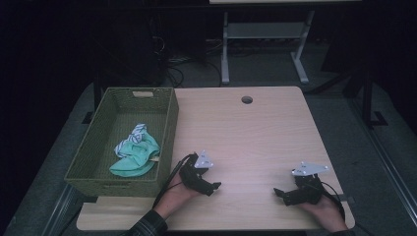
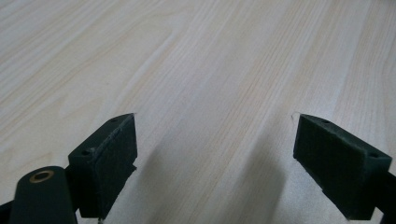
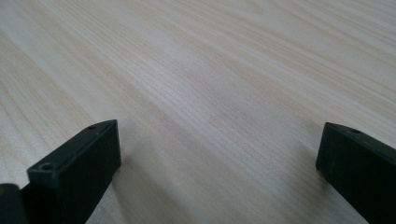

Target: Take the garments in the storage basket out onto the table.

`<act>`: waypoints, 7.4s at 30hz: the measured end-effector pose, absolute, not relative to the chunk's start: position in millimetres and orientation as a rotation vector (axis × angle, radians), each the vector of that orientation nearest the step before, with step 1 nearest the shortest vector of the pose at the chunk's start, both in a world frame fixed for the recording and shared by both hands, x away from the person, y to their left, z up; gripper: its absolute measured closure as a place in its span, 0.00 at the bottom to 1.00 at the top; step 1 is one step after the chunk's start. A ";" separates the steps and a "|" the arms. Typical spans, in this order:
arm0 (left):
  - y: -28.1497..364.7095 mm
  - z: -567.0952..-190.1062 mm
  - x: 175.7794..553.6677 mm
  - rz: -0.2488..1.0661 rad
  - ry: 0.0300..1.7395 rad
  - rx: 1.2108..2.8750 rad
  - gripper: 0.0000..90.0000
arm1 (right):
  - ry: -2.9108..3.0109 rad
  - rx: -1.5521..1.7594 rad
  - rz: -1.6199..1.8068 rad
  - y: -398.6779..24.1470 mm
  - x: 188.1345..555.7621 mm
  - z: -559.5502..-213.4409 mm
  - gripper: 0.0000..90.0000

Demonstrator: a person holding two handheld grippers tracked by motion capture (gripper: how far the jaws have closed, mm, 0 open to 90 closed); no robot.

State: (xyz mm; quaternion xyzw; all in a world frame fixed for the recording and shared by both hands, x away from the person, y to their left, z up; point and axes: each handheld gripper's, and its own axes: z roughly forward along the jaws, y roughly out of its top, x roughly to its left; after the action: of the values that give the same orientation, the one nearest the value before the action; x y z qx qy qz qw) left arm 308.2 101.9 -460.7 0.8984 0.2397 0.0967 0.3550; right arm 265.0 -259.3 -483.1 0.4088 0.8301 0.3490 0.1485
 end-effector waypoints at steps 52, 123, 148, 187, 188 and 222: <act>105.9 -437.3 317.2 0.236 0.658 2.269 0.15 | 2.387 1.184 1.001 -259.1 264.8 -483.0 0.00; 110.2 -386.5 326.0 0.228 0.643 2.218 0.15 | 2.385 1.186 1.001 -258.9 265.0 -483.0 0.00; 120.2 -372.2 332.3 0.177 0.609 2.228 0.15 | 2.385 1.186 1.001 -258.9 265.0 -483.0 0.00; 155.8 -343.7 342.5 0.217 0.633 2.271 0.16 | 2.390 1.163 1.005 -259.6 266.2 -483.3 0.00; 156.4 -343.8 342.2 0.214 0.646 2.264 0.16 | 2.390 1.163 1.004 -259.6 266.2 -483.2 0.00; 199.2 -331.9 345.1 0.270 0.736 2.238 0.16 | 2.390 1.164 1.004 -259.6 266.2 -483.2 0.00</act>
State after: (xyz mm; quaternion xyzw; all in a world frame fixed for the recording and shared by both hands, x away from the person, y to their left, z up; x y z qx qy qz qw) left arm 345.1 199.2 -331.9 0.8747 0.2876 0.1057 0.3756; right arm 266.2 -259.6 -483.2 0.4050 0.8316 0.3495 0.1495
